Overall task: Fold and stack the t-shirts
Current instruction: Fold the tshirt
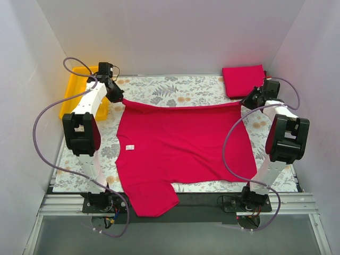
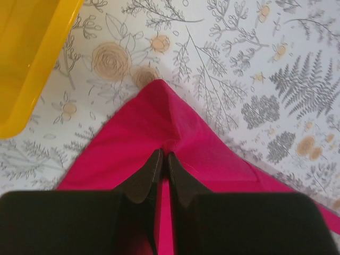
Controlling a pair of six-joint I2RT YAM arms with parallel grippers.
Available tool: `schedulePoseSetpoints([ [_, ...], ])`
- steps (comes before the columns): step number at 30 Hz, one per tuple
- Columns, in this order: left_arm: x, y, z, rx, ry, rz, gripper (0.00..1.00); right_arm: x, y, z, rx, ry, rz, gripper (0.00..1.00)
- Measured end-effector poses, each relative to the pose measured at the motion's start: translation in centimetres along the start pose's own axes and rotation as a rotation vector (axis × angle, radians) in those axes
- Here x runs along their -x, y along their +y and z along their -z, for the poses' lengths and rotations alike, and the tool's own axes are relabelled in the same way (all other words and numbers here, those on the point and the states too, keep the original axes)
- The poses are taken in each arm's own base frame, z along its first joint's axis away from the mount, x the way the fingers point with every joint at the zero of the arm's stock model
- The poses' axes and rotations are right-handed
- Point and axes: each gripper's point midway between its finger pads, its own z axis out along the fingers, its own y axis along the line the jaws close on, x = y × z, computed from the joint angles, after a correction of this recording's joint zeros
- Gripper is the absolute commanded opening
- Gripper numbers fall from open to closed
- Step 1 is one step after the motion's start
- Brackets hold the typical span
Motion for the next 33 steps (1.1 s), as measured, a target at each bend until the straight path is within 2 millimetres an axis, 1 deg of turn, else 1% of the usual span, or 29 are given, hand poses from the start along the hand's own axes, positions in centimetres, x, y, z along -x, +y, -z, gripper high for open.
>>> schedulePoseSetpoints([
  [3, 0.1, 0.0, 3.2, -0.031, -0.032, 0.022, 0.00, 0.2, 0.1, 0.8, -0.004, -0.006, 0.007, 0.01],
  [6, -0.3, 0.1, 6.2, -0.070, -0.057, 0.045, 0.00, -0.1, -0.2, 1.3, -0.013, -0.001, 0.004, 0.01],
  [9, -1.3, 0.6, 8.2, -0.095, -0.052, 0.065, 0.00, -0.7, -0.6, 1.7, -0.030, 0.016, -0.003, 0.01],
  [12, -2.8, 1.2, 9.1, -0.112, -0.029, 0.080, 0.00, -1.1, -0.8, 2.3, -0.043, 0.028, -0.005, 0.01],
  [16, -5.1, 2.7, 10.1, -0.113, 0.006, 0.104, 0.00, -1.6, -1.0, 3.2, -0.058, 0.037, 0.004, 0.01],
  [19, -6.8, 3.7, 11.3, -0.126, 0.024, 0.120, 0.00, -1.9, -1.2, 3.9, -0.070, 0.036, 0.006, 0.01],
  [26, -9.6, 5.1, 13.9, -0.182, 0.033, 0.153, 0.00, -2.5, -1.9, 5.3, -0.094, 0.044, -0.004, 0.01],
  [30, -10.7, 5.5, 15.2, -0.216, 0.033, 0.173, 0.00, -2.9, -2.4, 5.6, -0.108, 0.053, -0.003, 0.01],
  [33, -11.6, 6.3, 16.0, -0.228, 0.028, 0.182, 0.00, -2.9, -2.6, 5.9, -0.116, 0.053, 0.002, 0.01],
])
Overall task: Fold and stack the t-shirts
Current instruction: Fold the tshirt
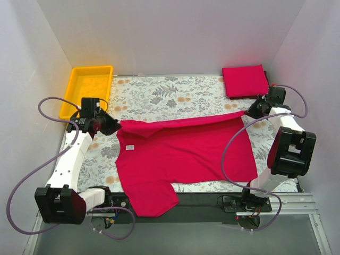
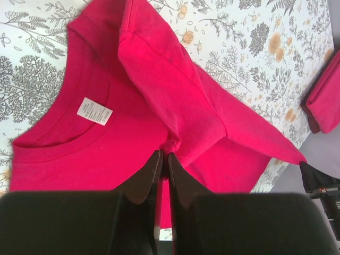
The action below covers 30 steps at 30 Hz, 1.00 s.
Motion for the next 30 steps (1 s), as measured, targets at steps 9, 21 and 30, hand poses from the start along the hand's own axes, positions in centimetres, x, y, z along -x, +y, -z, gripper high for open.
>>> schedulePoseSetpoints([
  [9, -4.1, 4.8, -0.9, 0.065, 0.077, 0.041, 0.00, -2.9, -1.6, 1.1, -0.039, 0.032, 0.003, 0.01],
  [21, -6.8, 7.9, -1.9, 0.108, 0.126, 0.070, 0.00, -5.6, -3.9, 0.0, -0.092, 0.100, 0.001, 0.01],
  [30, -6.6, 8.2, -2.1, 0.123, 0.112, 0.074, 0.00, -6.3, -4.3, -0.1, -0.099, 0.118, 0.004, 0.01],
])
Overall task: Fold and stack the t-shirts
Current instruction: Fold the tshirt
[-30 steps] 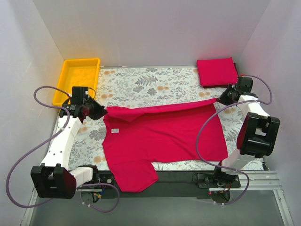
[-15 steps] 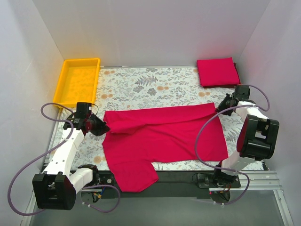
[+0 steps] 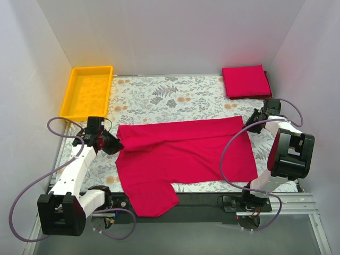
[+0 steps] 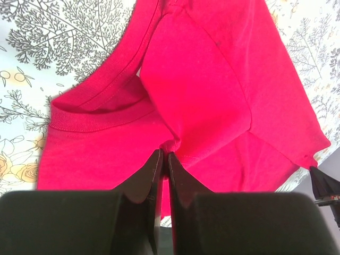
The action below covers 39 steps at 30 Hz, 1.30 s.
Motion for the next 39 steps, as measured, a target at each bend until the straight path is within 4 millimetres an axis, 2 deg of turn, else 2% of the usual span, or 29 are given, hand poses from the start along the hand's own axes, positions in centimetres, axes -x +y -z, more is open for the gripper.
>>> schedulePoseSetpoints([
  [4, 0.6, -0.6, 0.2, -0.006, -0.016, -0.002, 0.00, -0.3, -0.1, 0.0, -0.002, 0.003, -0.001, 0.02],
  [6, 0.6, -0.6, 0.2, -0.008, -0.017, -0.002, 0.00, -0.7, -0.4, -0.1, -0.006, 0.011, -0.003, 0.06],
  [9, 0.3, -0.3, 0.1, -0.009, -0.014, -0.001, 0.01, -1.7, -0.9, -0.3, -0.019, 0.031, -0.008, 0.17],
  [11, -0.3, 0.4, -0.1, -0.004, -0.003, 0.004, 0.02, -2.4, -1.3, -0.5, -0.028, 0.046, -0.012, 0.28],
  [14, -1.7, 1.6, -0.3, -0.001, 0.036, 0.013, 0.10, -3.0, -1.5, -0.4, -0.032, 0.055, -0.012, 0.41],
  [17, -3.1, 2.1, -0.2, -0.019, 0.082, 0.017, 0.30, -2.7, -0.8, 0.7, -0.013, 0.024, 0.006, 0.51],
  [19, -3.9, 2.2, 0.1, -0.041, 0.106, 0.014, 0.48, -2.2, 0.1, 2.0, 0.010, -0.016, 0.027, 0.54],
  [22, -4.4, 1.8, 1.0, -0.086, 0.116, 0.002, 0.62, -1.8, 2.8, 4.0, 0.074, -0.081, 0.090, 0.55],
  [23, -4.4, 1.7, 1.2, -0.093, 0.115, -0.001, 0.63, -2.1, 4.2, 4.6, 0.108, -0.097, 0.125, 0.55],
  [26, -3.6, 0.9, 1.8, -0.103, 0.089, -0.026, 0.63, -4.6, 8.7, 5.7, 0.227, -0.096, 0.251, 0.51],
  [28, -2.4, 0.1, 1.9, -0.104, 0.053, -0.047, 0.60, -7.7, 12.1, 6.2, 0.331, -0.060, 0.351, 0.45],
  [31, 0.1, -1.1, 1.0, -0.084, -0.022, -0.086, 0.53, -12.9, 15.6, 6.6, 0.477, 0.018, 0.458, 0.39],
  [34, 2.5, -1.5, -1.0, -0.033, -0.083, -0.119, 0.50, -17.0, 17.4, 6.9, 0.575, 0.086, 0.515, 0.36],
  [39, 5.6, -1.6, -5.5, 0.066, -0.125, -0.159, 0.50, -20.3, 19.9, 5.8, 0.645, 0.151, 0.574, 0.36],
])
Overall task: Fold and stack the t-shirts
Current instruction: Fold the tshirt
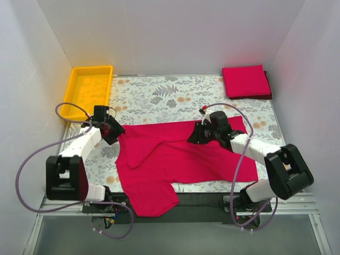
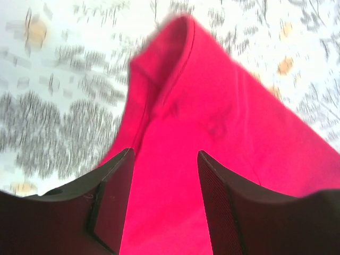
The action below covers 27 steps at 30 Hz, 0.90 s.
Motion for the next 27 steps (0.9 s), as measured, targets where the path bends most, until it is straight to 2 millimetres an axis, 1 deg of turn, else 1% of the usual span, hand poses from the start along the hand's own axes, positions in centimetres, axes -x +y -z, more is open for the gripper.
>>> schedulePoseSetpoints([
  [2, 1.0, -0.4, -1.6, 0.020, -0.008, -0.013, 0.54, 0.2, -0.2, -1.1, -0.011, 0.011, 0.008, 0.36],
  [3, 1.4, -0.7, -2.1, 0.022, -0.014, -0.018, 0.54, 0.4, -0.4, -1.4, -0.017, 0.008, 0.011, 0.36],
  [6, 2.9, -1.7, -3.4, 0.021, -0.036, -0.033, 0.55, 2.6, -1.9, -1.7, -0.062, -0.038, 0.013, 0.36],
  [7, 3.4, -2.2, -3.7, 0.019, -0.043, -0.036, 0.55, 3.9, -3.0, -1.5, -0.081, -0.068, 0.000, 0.36],
  [8, 4.0, -2.7, -4.1, 0.014, -0.050, -0.041, 0.55, 5.3, -4.4, -1.1, -0.107, -0.103, -0.018, 0.36],
  [9, 4.5, -3.2, -4.6, 0.007, -0.059, -0.046, 0.54, 6.8, -6.5, -0.5, -0.146, -0.145, -0.044, 0.36],
  [12, 4.7, -3.1, -5.6, 0.021, -0.056, -0.059, 0.50, 8.5, -11.5, 1.4, -0.230, -0.203, -0.121, 0.36],
  [13, 4.5, -2.8, -6.1, 0.033, -0.047, -0.063, 0.50, 8.9, -13.0, 2.0, -0.258, -0.217, -0.147, 0.36],
  [15, 4.2, -2.4, -6.7, 0.051, -0.033, -0.070, 0.47, 9.2, -17.1, 3.5, -0.320, -0.242, -0.225, 0.36],
  [17, 4.0, -2.1, -7.1, 0.063, -0.026, -0.075, 0.46, 9.0, -19.7, 4.2, -0.351, -0.248, -0.281, 0.36],
  [19, 4.1, -1.8, -7.2, 0.074, -0.031, -0.080, 0.45, 8.8, -21.6, 4.7, -0.371, -0.251, -0.325, 0.36],
  [21, 4.1, -1.7, -7.2, 0.078, -0.035, -0.084, 0.45, 8.6, -23.2, 5.4, -0.390, -0.260, -0.362, 0.36],
  [24, 4.2, -1.6, -7.2, 0.085, -0.039, -0.087, 0.45, 8.9, -24.7, 6.2, -0.399, -0.281, -0.400, 0.36],
  [27, 4.1, -1.2, -7.1, 0.096, -0.047, -0.089, 0.44, 9.6, -25.6, 6.4, -0.383, -0.301, -0.419, 0.36],
])
